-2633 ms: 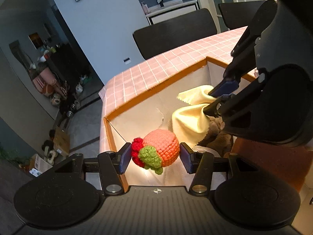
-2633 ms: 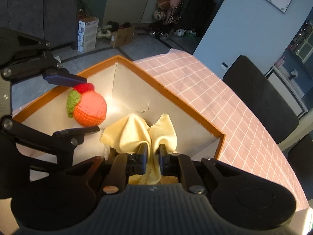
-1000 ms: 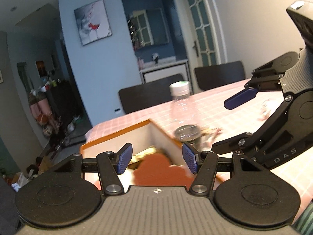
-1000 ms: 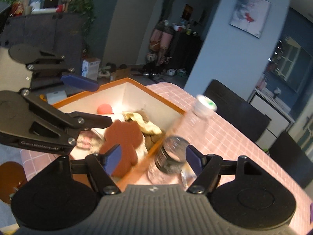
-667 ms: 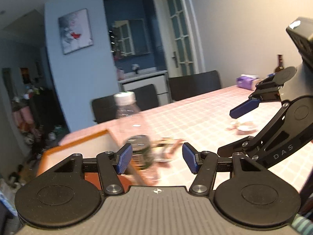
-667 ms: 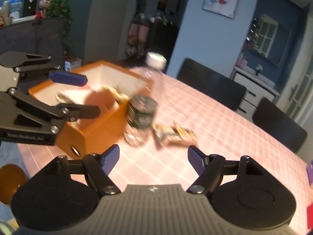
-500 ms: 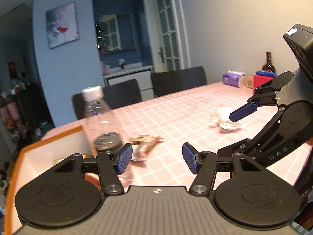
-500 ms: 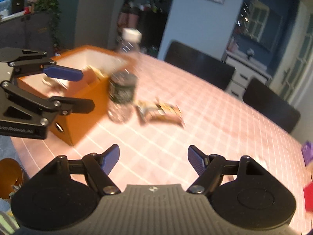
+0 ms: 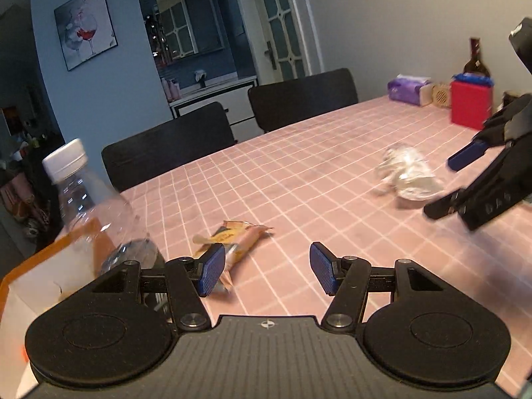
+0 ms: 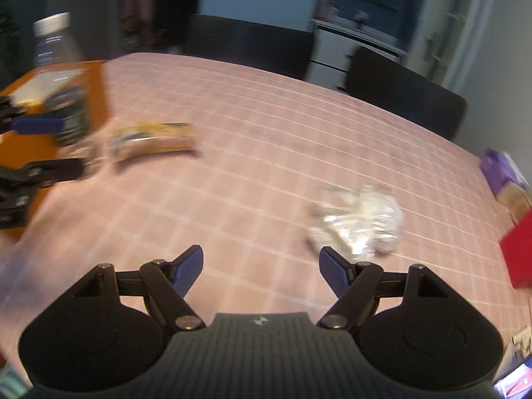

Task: Organize soft objects
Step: 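Move both open tools back over the table toward the plastic bag, then close the left tool on the snack packet while the right tool grasps the white bag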

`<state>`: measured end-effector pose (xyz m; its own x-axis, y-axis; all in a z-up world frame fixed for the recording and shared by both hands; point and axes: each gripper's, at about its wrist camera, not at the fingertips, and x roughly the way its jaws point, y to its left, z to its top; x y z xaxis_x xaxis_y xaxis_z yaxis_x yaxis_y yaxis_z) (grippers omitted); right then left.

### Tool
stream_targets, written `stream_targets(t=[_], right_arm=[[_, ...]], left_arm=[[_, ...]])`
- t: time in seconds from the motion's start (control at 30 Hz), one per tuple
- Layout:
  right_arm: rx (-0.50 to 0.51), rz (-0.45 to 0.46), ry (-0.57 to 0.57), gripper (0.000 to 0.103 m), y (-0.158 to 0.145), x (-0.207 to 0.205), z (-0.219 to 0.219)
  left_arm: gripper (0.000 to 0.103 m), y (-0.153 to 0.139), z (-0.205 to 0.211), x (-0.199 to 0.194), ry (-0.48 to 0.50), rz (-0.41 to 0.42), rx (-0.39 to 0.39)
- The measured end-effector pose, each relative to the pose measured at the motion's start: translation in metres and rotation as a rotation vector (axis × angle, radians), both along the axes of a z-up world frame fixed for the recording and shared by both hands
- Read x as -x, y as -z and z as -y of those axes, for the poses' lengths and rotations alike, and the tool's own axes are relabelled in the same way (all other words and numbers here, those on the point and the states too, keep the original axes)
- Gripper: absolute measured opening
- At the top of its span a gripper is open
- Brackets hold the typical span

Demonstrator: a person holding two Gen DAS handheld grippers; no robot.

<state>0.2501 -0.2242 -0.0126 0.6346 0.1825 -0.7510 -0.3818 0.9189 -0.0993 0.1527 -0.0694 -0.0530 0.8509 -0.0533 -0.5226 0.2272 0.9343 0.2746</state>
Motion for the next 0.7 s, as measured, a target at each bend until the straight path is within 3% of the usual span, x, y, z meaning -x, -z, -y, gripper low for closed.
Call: stream_targets(t=[0.03, 0.1, 0.2, 0.33, 0.47, 0.7], right_arm=[[-0.007, -0.002, 0.037, 0.079, 0.002, -0.009, 0.006], [-0.025, 0.007, 0.106, 0.094, 0.005, -0.027, 0.015], [-0.032, 0.012, 0.174, 0.095, 0.01, -0.05, 0.024], [-0.027, -0.023, 0.215, 0.096, 0.023, -0.078, 0.027], [-0.033, -0.059, 0.238, 0.096, 0.036, -0.094, 0.029], [-0.153, -0.166, 0.288, 0.096, 0.054, -0.115, 0.037]], left_arm=[[0.069, 0.001, 0.002, -0.006, -0.003, 0.001, -0.01], [0.069, 0.006, 0.006, -0.019, -0.005, 0.001, -0.028], [0.07, 0.014, 0.01, -0.042, -0.009, -0.033, -0.071], [0.074, 0.029, 0.018, -0.067, -0.013, -0.047, -0.188], [0.074, 0.037, 0.017, -0.081, 0.014, -0.061, -0.224], [0.079, 0.044, 0.017, -0.098, 0.028, -0.075, -0.272]])
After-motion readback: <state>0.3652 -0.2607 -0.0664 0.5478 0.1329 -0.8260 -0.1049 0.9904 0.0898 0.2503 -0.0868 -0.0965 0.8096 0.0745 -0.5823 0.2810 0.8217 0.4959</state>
